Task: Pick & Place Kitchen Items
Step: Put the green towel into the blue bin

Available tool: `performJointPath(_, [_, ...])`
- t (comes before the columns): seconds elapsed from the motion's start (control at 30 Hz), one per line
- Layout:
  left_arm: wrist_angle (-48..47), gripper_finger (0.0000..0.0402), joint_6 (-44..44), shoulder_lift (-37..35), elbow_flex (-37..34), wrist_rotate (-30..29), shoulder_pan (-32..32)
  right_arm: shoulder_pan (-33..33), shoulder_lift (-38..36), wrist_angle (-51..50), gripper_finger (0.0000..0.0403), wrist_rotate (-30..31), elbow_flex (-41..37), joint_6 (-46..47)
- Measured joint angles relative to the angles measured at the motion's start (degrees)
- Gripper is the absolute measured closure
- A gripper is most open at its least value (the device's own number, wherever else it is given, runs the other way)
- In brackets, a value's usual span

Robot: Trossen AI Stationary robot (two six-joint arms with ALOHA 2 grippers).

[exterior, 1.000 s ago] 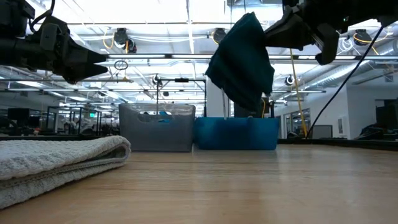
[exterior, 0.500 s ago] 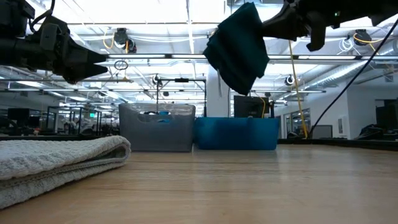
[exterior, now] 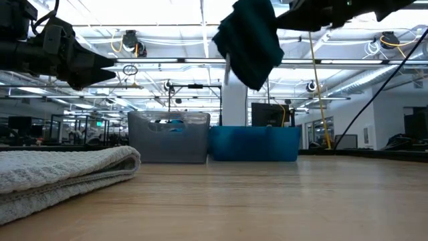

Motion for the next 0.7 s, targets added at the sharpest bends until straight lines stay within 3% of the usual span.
performJointPath(0.17, [0.0,0.0094,0.0,0.0,0.0,0.0,0.0,-4.1,0.0,-3.3,0.0403,-11.5,2.6,6.2])
performJointPath(0.47, [0.0,0.0094,0.0,0.0,0.0,0.0,0.0,-10.9,0.0,-2.2,0.0403,-44.3,2.8,14.9])
performJointPath(0.7, [0.0,0.0094,0.0,0.0,0.0,0.0,0.0,-12.0,0.0,6.5,0.0403,-69.6,2.8,23.6])
